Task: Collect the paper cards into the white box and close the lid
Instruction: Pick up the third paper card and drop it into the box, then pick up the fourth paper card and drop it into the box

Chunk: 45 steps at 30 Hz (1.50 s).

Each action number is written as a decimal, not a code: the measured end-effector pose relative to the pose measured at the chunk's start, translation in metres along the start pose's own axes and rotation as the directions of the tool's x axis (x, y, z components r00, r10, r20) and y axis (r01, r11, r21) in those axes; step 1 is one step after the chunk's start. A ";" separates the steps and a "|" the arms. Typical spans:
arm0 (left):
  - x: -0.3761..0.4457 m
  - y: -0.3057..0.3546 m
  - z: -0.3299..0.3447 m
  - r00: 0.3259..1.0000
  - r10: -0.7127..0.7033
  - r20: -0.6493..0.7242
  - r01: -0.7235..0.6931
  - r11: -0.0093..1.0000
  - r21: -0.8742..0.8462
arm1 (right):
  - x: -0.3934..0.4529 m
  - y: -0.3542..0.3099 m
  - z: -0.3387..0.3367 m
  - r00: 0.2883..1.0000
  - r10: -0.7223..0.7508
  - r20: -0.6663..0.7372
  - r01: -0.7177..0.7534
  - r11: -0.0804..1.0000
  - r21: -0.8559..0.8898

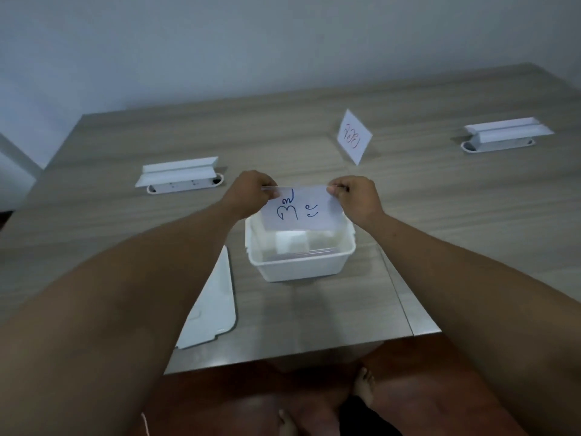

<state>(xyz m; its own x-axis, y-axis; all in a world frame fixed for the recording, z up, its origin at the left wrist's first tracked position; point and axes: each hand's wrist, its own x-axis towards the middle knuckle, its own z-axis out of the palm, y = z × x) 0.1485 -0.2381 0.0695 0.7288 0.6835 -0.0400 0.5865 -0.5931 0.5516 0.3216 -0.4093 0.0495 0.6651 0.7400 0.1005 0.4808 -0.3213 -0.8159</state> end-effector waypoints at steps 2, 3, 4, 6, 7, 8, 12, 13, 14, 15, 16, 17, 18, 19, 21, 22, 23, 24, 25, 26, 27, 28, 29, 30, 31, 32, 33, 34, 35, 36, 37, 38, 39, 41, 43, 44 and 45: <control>-0.014 -0.016 0.011 0.998 -0.030 0.055 0.030 1.000 0.000 | -0.011 0.007 0.013 0.998 0.023 0.059 -0.021 0.999 -0.040; -0.022 -0.021 0.018 0.996 -0.040 0.079 0.040 0.999 0.004 | -0.015 0.012 0.018 0.996 0.038 0.084 -0.033 0.998 -0.062; -0.028 -0.026 0.025 0.993 -0.046 0.105 0.045 0.999 0.013 | -0.019 0.018 0.023 0.992 0.055 0.110 -0.045 0.995 -0.090; -0.039 -0.035 0.039 0.985 -0.049 0.168 0.040 0.998 0.052 | -0.026 0.029 0.030 0.983 0.076 0.166 -0.051 0.987 -0.152; -0.043 -0.039 0.045 0.976 -0.049 0.213 0.033 0.996 0.078 | -0.029 0.035 0.032 0.976 0.080 0.202 -0.044 0.983 -0.178; -0.046 -0.042 0.050 0.962 -0.052 0.268 0.024 0.994 0.104 | -0.032 0.039 0.033 0.966 0.086 0.245 -0.038 0.980 -0.194; -0.040 -0.040 0.061 0.867 -0.079 0.493 -0.001 0.987 0.161 | -0.031 0.055 0.033 0.870 0.125 0.476 0.017 0.959 -0.283; -0.036 -0.037 0.062 0.835 -0.101 0.540 0.007 0.985 0.174 | -0.029 0.056 0.032 0.840 0.142 0.524 0.023 0.955 -0.295; -0.029 -0.034 0.062 0.800 -0.128 0.586 0.020 0.982 0.187 | -0.024 0.055 0.031 0.817 0.159 0.555 0.015 0.955 -0.297; -0.022 -0.032 0.061 0.766 -0.153 0.624 0.046 0.982 0.185 | -0.018 0.053 0.030 0.809 0.173 0.562 0.000 0.956 -0.294; -0.013 -0.029 0.060 0.740 -0.172 0.650 0.086 0.983 0.162 | -0.010 0.051 0.028 0.820 0.177 0.544 -0.017 0.958 -0.286; -0.005 -0.026 0.058 0.733 -0.184 0.654 0.134 0.983 0.127 | -0.001 0.047 0.027 0.844 0.173 0.508 -0.038 0.964 -0.265; 0.003 -0.024 0.055 0.752 -0.188 0.631 0.170 0.981 0.089 | 0.009 0.043 0.025 0.872 0.168 0.461 -0.066 0.971 -0.229; 0.015 -0.020 0.053 0.786 -0.183 0.591 0.190 0.981 0.051 | 0.022 0.039 0.020 0.896 0.167 0.411 -0.096 0.978 -0.187; 0.040 -0.008 0.047 0.848 -0.165 0.504 0.204 0.979 -0.024 | 0.050 0.033 0.008 0.931 0.162 0.327 -0.126 0.984 -0.127; 0.055 0.000 0.042 0.870 -0.153 0.469 0.197 0.979 -0.045 | 0.066 0.032 0.000 0.944 0.154 0.292 -0.126 0.985 -0.114; 0.070 0.007 0.038 0.889 -0.136 0.436 0.175 0.983 -0.050 | 0.082 0.033 -0.007 0.954 0.151 0.260 -0.127 0.986 -0.107; 0.088 0.017 0.033 0.909 -0.111 0.401 0.139 0.989 -0.040 | 0.099 0.034 -0.015 0.962 0.148 0.228 -0.127 0.987 -0.103; 0.105 0.026 0.028 0.926 -0.088 0.368 0.103 0.994 -0.022 | 0.115 0.036 -0.023 0.969 0.148 0.198 -0.129 0.986 -0.104; 0.122 0.035 0.024 0.939 -0.071 0.337 0.077 0.997 -0.005 | 0.130 0.039 -0.030 0.974 0.146 0.172 -0.127 0.985 -0.114; 0.139 0.044 0.021 0.949 -0.060 0.309 0.059 0.998 0.014 | 0.144 0.042 -0.037 0.980 0.141 0.144 -0.121 0.983 -0.140; 0.155 0.053 0.020 0.958 -0.054 0.281 0.045 0.998 0.037 | 0.159 0.046 -0.043 0.984 0.138 0.116 -0.117 0.978 -0.175; 0.173 0.062 0.020 0.966 -0.051 0.255 0.036 0.997 0.062 | 0.176 0.053 -0.049 0.985 0.145 0.092 -0.124 0.971 -0.203; 0.191 0.071 0.021 0.971 -0.053 0.235 0.033 0.996 0.085 | 0.194 0.060 -0.054 0.986 0.153 0.073 -0.134 0.967 -0.219; 0.208 0.079 0.022 0.973 -0.055 0.223 0.034 0.994 0.100 | 0.212 0.068 -0.058 0.985 0.161 0.059 -0.144 0.964 -0.223; 0.225 0.086 0.025 0.974 -0.057 0.221 0.033 0.993 0.114 | 0.230 0.077 -0.061 0.985 0.166 0.049 -0.151 0.962 -0.227; 0.237 0.091 0.028 0.973 -0.054 0.223 0.026 0.991 0.130 | 0.244 0.084 -0.062 0.983 0.179 0.040 -0.165 0.959 -0.229; 0.251 0.097 0.032 0.972 -0.051 0.230 0.016 0.988 0.151 | 0.258 0.092 -0.063 0.979 0.201 0.031 -0.189 0.956 -0.224; 0.266 0.103 0.036 0.970 -0.050 0.238 0.007 0.984 0.180 | 0.274 0.100 -0.064 0.973 0.231 0.021 -0.221 0.951 -0.214; 0.280 0.107 0.042 0.966 -0.054 0.251 -0.001 0.977 0.213 | 0.287 0.108 -0.063 0.966 0.258 0.014 -0.249 0.945 -0.213; 0.291 0.110 0.047 0.961 -0.063 0.269 -0.004 0.970 0.243 | 0.299 0.115 -0.061 0.959 0.282 0.011 -0.273 0.937 -0.217; 0.302 0.112 0.052 0.955 -0.073 0.288 -0.006 0.965 0.264 | 0.310 0.122 -0.058 0.953 0.303 0.001 -0.295 0.930 -0.221; 0.318 0.113 0.060 0.951 -0.076 0.299 -0.010 0.961 0.277 | 0.324 0.131 -0.053 0.945 0.328 -0.011 -0.322 0.919 -0.226; 0.339 0.112 0.071 0.948 -0.075 0.308 -0.024 0.952 0.306 | 0.344 0.144 -0.043 0.929 0.370 -0.021 -0.366 0.906 -0.214; 0.354 0.109 0.082 0.943 -0.087 0.321 -0.025 0.944 0.328 | 0.357 0.156 -0.030 0.908 0.419 -0.007 -0.414 0.893 -0.176; 0.359 0.105 0.087 0.938 -0.098 0.333 -0.021 0.941 0.337 | 0.362 0.162 -0.023 0.895 0.445 0.010 -0.438 0.885 -0.157; 0.363 0.101 0.092 0.933 -0.109 0.343 -0.017 0.939 0.345 | 0.366 0.168 -0.016 0.884 0.466 0.029 -0.458 0.878 -0.138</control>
<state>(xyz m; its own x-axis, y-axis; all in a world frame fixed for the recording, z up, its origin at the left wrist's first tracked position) 0.5054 -0.0890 0.0340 0.7370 0.5565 -0.3835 0.6601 -0.7147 0.2313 0.6548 -0.2022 -0.0421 0.7955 0.5217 -0.3081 0.1959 -0.7027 -0.6840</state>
